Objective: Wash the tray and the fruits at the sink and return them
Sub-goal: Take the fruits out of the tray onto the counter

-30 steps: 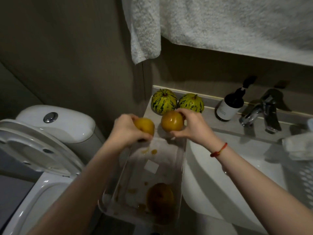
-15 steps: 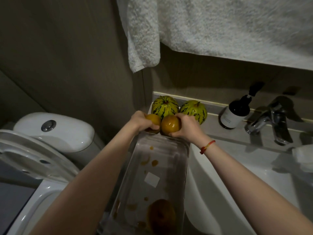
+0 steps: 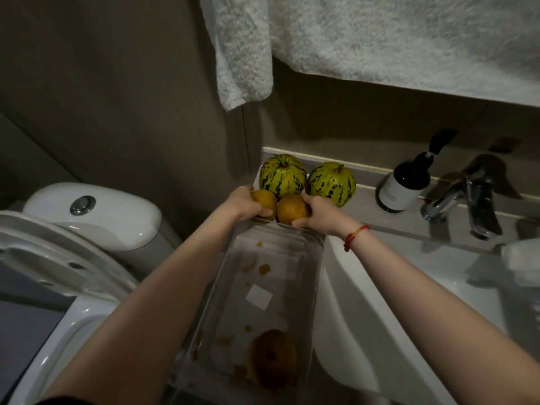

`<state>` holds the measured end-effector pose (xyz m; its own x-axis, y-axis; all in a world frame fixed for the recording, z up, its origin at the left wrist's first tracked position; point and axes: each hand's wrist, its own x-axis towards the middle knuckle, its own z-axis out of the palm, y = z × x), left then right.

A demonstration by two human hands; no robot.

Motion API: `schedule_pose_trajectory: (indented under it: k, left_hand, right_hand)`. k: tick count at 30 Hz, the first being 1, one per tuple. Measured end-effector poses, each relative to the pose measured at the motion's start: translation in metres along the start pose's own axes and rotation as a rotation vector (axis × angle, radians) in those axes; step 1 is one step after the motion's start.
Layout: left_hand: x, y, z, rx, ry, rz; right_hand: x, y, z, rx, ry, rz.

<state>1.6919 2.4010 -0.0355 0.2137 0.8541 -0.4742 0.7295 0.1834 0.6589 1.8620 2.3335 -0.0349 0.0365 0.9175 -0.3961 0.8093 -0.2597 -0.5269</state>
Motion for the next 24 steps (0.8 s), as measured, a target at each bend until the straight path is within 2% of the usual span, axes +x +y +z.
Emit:
schedule_pose_trajectory:
  k: [2,4,7,8,9,10,13,15,17,20,24]
  left_hand:
    - [-0.007,0.000,-0.001,0.047,0.025,0.043]
    - [-0.020,0.002,-0.004,0.115,0.136,0.122]
    - [-0.058,0.000,-0.008,0.140,0.377,0.298]
    - [-0.073,-0.004,-0.007,0.133,0.387,0.331]
    - [-0.089,-0.011,-0.007,0.132,0.327,0.333]
    - [-0.105,-0.018,-0.005,0.121,0.194,0.296]
    - [-0.153,-0.045,0.003,0.153,-0.380,0.107]
    - [-0.173,-0.059,0.011,0.291,-0.546,0.099]
    - [-0.180,-0.070,0.021,0.379,-0.557,0.170]
    - [-0.184,-0.078,0.035,0.356,-0.538,0.218]
    - [-0.189,-0.087,0.047,0.256,-0.391,0.228]
  right_hand:
    - [-0.002,-0.001,-0.001,-0.007,-0.023,0.004]
    - [-0.008,-0.003,-0.002,-0.008,0.010,-0.005]
    - [-0.036,-0.010,-0.001,-0.049,0.225,-0.100]
    - [-0.051,-0.014,0.003,-0.051,0.275,-0.156]
    - [-0.068,-0.019,0.009,-0.057,0.283,-0.219]
    - [-0.085,-0.022,0.016,-0.075,0.244,-0.280]
    - [-0.134,-0.027,0.042,-0.183,-0.053,-0.373]
    - [-0.155,-0.027,0.057,-0.252,-0.231,-0.403]
    - [-0.165,-0.027,0.068,-0.304,-0.274,-0.433]
    - [-0.168,-0.023,0.084,-0.428,-0.212,-0.462]
    - [-0.167,-0.021,0.096,-0.447,-0.085,-0.472]
